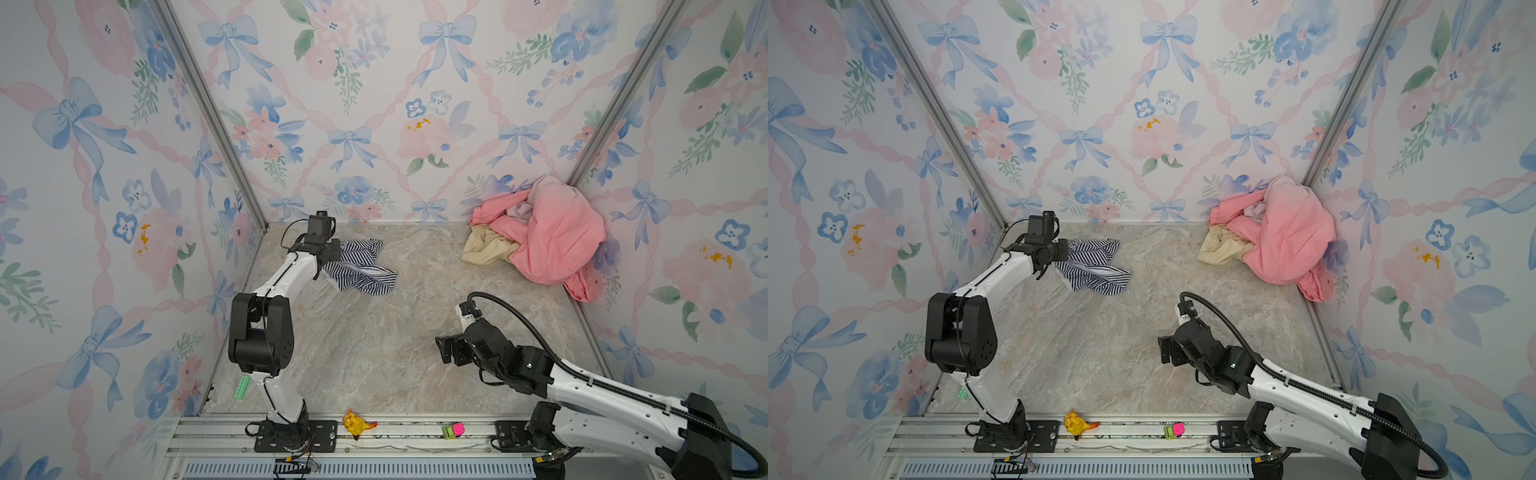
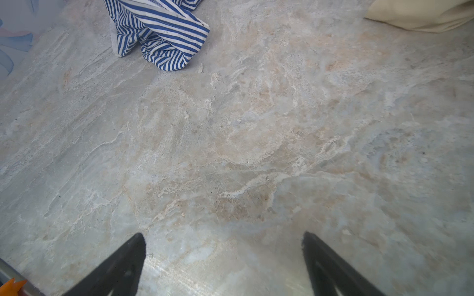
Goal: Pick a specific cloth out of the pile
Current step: 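Drag the striped shirt with the left gripper toward the far wall, then grasp the striped shirt with the left gripper and lift it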
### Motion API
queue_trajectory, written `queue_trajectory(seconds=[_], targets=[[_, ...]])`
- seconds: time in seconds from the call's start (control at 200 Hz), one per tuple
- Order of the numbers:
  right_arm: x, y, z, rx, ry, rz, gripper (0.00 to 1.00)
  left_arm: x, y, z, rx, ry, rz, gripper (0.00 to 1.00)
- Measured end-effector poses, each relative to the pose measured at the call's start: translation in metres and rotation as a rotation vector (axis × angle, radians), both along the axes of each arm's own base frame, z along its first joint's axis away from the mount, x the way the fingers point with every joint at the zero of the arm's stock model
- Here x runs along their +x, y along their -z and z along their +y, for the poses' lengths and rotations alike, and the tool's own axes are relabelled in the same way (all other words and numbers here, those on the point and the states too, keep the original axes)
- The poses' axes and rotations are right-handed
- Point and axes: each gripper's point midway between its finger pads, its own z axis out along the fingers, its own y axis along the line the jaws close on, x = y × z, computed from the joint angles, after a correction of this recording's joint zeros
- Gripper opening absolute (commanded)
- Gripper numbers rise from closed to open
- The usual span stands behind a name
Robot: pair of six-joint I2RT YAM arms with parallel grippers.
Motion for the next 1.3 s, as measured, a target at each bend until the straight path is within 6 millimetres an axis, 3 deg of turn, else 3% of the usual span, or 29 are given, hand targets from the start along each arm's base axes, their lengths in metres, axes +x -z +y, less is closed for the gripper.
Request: queue_trajectory(seconds=[0.16,0.245,0.325,0.51,0.65,0.735,0.815,0.91,1.135,1.3], targets=[[-0.002,0.001,0.006,-0.010,-0.009,0.002,0.97,0.006,0.053,0.013,-0.016,-0.032,0.091,0.09],[-0.003,-0.001,0.010,-0.010,-0.019,-0.001,0.97,0.004,0.075,0.013,-0.022,-0.040,0.136,0.23],[-0.003,-0.005,0.012,-0.006,-0.022,-0.009,0.97,0.003,0.084,0.014,-0.022,-0.037,0.155,0.40],[-0.001,-0.007,0.012,-0.005,-0.013,-0.019,0.97,0.002,0.065,0.018,0.006,-0.042,0.118,0.62],[0.000,-0.005,0.013,-0.011,-0.012,-0.017,0.97,-0.003,0.017,0.003,0.102,0.028,0.031,0.91],[0.001,0.000,0.015,-0.023,-0.013,-0.009,0.97,-0.003,-0.004,-0.021,0.125,0.093,-0.020,0.96],[0.001,0.006,0.017,-0.036,-0.017,0.002,0.97,-0.003,-0.005,-0.045,0.109,0.168,-0.029,0.98],[0.000,0.009,0.017,-0.043,-0.020,0.010,0.97,-0.003,0.015,-0.057,0.079,0.223,0.012,0.98],[-0.001,0.006,0.017,-0.036,-0.024,0.004,0.97,0.009,0.085,-0.064,0.066,0.247,0.158,0.98],[-0.002,-0.005,0.011,-0.022,-0.013,-0.017,0.97,0.022,0.113,-0.067,0.063,0.247,0.209,0.97]])
